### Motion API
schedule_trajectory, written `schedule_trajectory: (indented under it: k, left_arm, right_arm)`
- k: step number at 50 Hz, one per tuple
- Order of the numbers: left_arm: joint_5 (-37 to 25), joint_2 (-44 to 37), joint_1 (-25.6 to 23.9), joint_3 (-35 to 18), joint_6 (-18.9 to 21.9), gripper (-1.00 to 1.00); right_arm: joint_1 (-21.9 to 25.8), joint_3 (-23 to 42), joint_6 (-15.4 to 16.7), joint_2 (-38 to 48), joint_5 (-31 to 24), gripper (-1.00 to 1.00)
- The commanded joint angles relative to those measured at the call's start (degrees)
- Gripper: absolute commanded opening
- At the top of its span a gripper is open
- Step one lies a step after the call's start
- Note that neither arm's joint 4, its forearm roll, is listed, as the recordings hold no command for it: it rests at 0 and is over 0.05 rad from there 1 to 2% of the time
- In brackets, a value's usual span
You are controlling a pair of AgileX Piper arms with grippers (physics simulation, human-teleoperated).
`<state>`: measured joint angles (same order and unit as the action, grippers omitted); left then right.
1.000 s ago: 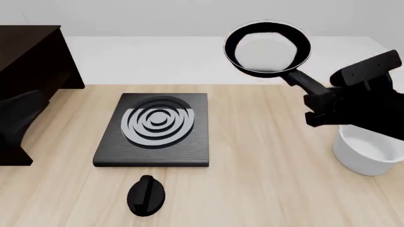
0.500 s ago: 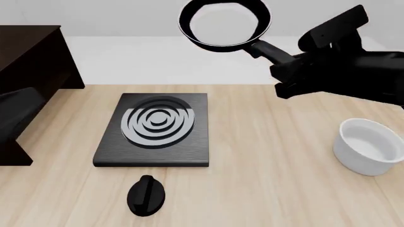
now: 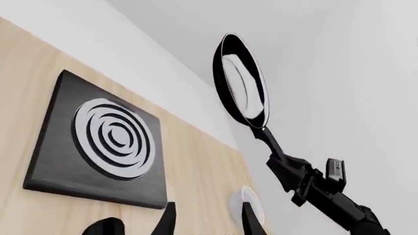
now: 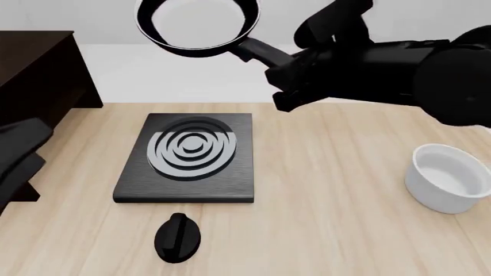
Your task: Put the frying pan on the cabinet shelf.
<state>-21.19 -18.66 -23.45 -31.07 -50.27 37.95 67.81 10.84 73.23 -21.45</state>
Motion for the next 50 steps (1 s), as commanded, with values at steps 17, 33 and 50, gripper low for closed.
schedule_trajectory:
  k: [17, 33, 50]
  left_arm:
    - [1.4, 3.4, -1.3, 1.7, -6.9, 1.0]
    - [2.3, 5.8, -2.2, 1.7, -10.8, 1.0]
    - [5.7, 7.5, -3.3, 4.7, -14.4, 1.0]
  right_arm:
    - [11.6, 11.9, -3.7, 9.8, 0.2, -1.0]
    - [16.9, 14.4, -5.5, 13.7, 0.2, -1.0]
    - [20.8, 18.8, -7.4, 17.9, 1.0, -1.0]
